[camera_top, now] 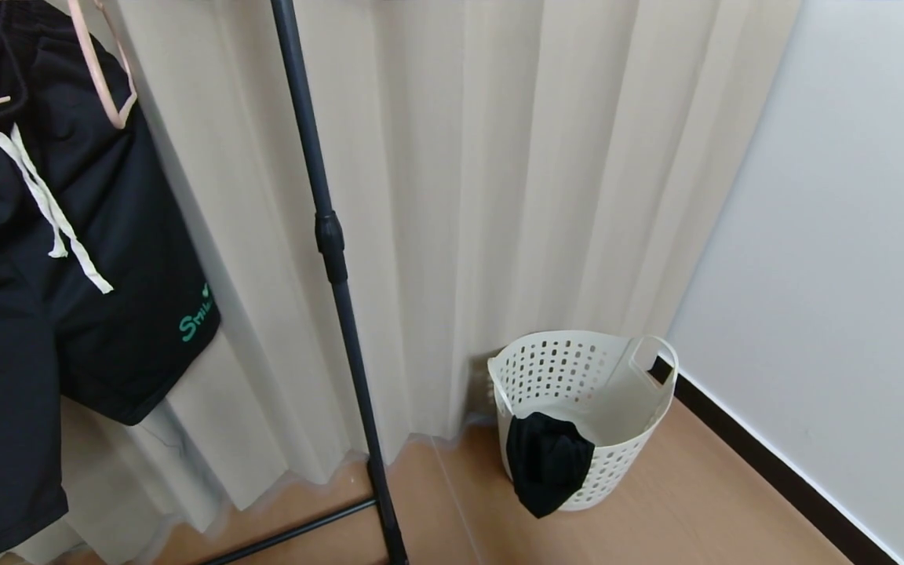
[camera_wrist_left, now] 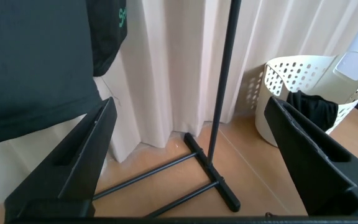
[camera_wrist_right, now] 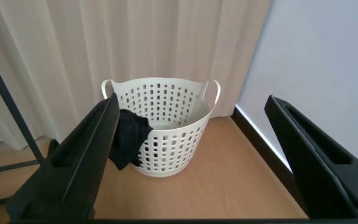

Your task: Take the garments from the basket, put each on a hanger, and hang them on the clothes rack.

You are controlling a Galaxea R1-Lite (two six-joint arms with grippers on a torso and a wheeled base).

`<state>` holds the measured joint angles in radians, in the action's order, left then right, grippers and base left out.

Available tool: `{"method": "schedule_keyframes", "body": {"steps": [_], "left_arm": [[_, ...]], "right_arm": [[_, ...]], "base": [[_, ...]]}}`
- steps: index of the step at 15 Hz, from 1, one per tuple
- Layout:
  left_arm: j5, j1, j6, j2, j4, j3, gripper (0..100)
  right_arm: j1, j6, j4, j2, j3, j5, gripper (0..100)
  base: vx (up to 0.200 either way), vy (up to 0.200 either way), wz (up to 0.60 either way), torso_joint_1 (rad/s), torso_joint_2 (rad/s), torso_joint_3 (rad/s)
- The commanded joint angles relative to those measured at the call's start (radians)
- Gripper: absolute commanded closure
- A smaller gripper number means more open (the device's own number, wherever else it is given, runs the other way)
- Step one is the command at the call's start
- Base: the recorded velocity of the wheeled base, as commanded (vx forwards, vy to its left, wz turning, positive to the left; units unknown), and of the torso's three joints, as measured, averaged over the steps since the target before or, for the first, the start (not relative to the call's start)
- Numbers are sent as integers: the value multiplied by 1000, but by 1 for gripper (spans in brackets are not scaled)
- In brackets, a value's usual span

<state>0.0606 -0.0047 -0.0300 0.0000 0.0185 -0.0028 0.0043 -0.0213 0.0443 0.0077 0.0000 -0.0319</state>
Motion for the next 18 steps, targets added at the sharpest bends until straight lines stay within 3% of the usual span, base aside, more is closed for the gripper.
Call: {"method": "schedule_keyframes", "body": {"steps": [1,18], "left_arm": [[1,0,-1,2,0,-2,0],[-1,0,1,3,0,-2,0]], "right_arm": [[0,-2,-1,2,0,0,0],[-1,12,-1,2,0,7,0]], "base": [[0,0,0,7,-2,-139],[0,0,0,4,4,-194]]}}
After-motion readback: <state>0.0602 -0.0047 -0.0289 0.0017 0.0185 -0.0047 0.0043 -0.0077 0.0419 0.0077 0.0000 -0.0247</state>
